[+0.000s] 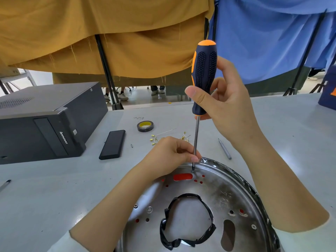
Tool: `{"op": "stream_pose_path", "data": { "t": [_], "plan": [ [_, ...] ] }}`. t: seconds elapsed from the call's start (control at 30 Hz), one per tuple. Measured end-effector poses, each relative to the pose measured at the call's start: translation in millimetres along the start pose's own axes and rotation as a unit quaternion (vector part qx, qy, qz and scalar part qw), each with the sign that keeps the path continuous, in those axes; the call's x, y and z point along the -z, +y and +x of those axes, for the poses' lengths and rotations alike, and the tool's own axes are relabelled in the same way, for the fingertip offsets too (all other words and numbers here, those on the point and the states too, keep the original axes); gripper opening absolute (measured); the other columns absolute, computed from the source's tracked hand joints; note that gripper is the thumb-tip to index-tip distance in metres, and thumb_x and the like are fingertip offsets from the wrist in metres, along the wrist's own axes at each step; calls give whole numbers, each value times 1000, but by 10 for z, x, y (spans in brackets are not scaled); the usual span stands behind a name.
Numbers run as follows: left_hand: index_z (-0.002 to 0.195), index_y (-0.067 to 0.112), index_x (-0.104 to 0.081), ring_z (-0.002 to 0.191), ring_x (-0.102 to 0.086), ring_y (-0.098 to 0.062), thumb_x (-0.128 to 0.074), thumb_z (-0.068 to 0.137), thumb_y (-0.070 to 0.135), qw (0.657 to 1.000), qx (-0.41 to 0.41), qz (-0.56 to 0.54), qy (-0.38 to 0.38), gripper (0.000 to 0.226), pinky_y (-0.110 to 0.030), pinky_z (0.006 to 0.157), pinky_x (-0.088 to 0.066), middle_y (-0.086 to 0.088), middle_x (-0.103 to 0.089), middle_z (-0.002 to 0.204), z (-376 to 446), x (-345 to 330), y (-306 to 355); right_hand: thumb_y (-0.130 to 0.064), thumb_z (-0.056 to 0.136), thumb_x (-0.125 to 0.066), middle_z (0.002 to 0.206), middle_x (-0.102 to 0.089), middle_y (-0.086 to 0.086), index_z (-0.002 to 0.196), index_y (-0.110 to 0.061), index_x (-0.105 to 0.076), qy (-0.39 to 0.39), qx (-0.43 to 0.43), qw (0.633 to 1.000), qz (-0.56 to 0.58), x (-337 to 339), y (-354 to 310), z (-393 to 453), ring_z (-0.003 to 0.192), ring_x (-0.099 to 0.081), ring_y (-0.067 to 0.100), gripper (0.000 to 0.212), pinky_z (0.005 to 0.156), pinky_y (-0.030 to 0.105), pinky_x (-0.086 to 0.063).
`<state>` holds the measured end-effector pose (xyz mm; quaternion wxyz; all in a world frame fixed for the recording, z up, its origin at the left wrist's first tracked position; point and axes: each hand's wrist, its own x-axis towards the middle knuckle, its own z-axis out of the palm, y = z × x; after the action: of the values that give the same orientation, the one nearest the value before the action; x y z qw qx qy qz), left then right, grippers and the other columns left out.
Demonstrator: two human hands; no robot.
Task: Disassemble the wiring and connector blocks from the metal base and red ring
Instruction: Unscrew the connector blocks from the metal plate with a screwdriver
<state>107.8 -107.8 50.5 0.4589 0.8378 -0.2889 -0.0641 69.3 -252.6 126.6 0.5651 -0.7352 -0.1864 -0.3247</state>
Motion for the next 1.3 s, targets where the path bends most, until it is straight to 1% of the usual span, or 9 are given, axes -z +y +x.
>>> {"op": "stream_pose_path", "data": {
  "t": [0.17, 0.23, 0.33, 0.47, 0.6, 0.83, 1.0, 1.13, 1.3],
  "plan": [
    [81, 24, -75, 90, -66, -4, -68, 83, 14, 1000, -5, 14, -9, 12, -31, 92, -49, 8, -73, 89, -3, -5, 4, -42, 77, -75, 70, -54, -21, 112, -49, -39, 42, 12, 999, -18, -37, -18, -19, 64, -54, 10, 50, 64, 43, -57],
    [82, 22, -75, 90, -66, -3, -67, 84, 13, 1000, -5, 13, -15, 13, -31, 92, -49, 8, -73, 90, 3, -7, 10, -41, 78, -74, 70, -53, -28, 109, -49, -37, 51, 12, 998, -20, -39, -20, -20, 63, -51, 7, 49, 65, 43, -57],
    [83, 22, -75, 90, -65, -2, -65, 85, 11, 1000, -8, 22, -15, 14, -29, 92, -49, 10, -73, 89, 7, -14, 10, -36, 84, -71, 74, -54, -18, 107, -43, -36, 39, 2, 999, -9, -43, -32, -8, 63, -53, 8, 43, 67, 42, -57],
    [83, 22, -75, 93, -65, -4, -64, 86, 10, 999, -10, 34, -14, 16, -31, 94, -48, 9, -73, 90, 16, -22, -5, -20, 92, -62, 92, -66, 2, 111, -30, -36, -12, -29, 998, 62, 5, -61, 21, 75, -66, 14, 34, 66, 24, -55],
    [84, 21, -75, 94, -65, -5, -63, 86, 11, 999, -12, 35, -14, 15, -33, 93, -48, 10, -73, 89, 21, -23, -31, -20, 94, -58, 103, -67, 7, 116, -25, -42, -50, -43, 995, 75, 64, -63, 45, 77, -70, 15, 27, 68, 24, -56],
    [82, 22, -75, 93, -65, -3, -65, 85, 10, 1000, -7, 10, -22, 16, -30, 93, -49, 11, -73, 88, 27, -21, -47, -28, 91, -62, 94, -66, -1, 105, -27, -48, -21, -48, 993, 106, 8, -73, 40, 77, -69, 13, 20, 74, 28, -58],
    [81, 24, -74, 92, -66, -5, -65, 84, 10, 1000, -10, -5, -24, 18, -29, 92, -50, 9, -73, 90, 29, -26, -58, -27, 85, -68, 77, -50, 2, 92, -25, -44, -4, -82, 995, 55, -106, -100, 157, 64, -53, 13, 25, 61, 24, -53],
    [80, 24, -73, 90, -67, -5, -64, 85, 7, 999, -15, -21, -27, 20, -23, 90, -49, 7, -74, 88, 6, -14, -50, -19, 83, -69, 67, -42, -5, 79, -26, -40, 21, -101, 994, 39, -269, -125, 230, 57, -44, 12, 30, 55, 24, -45],
    [82, 20, -74, 87, -68, -10, -69, 83, 10, 999, -5, -31, -29, 12, -26, 89, -51, 4, -74, 88, 6, -4, -46, -12, 85, -61, 45, -33, -9, 63, -20, -34, 61, -152, 972, 169, -325, -110, 267, 37, -27, 11, 36, 39, 21, -27]
  ]
}}
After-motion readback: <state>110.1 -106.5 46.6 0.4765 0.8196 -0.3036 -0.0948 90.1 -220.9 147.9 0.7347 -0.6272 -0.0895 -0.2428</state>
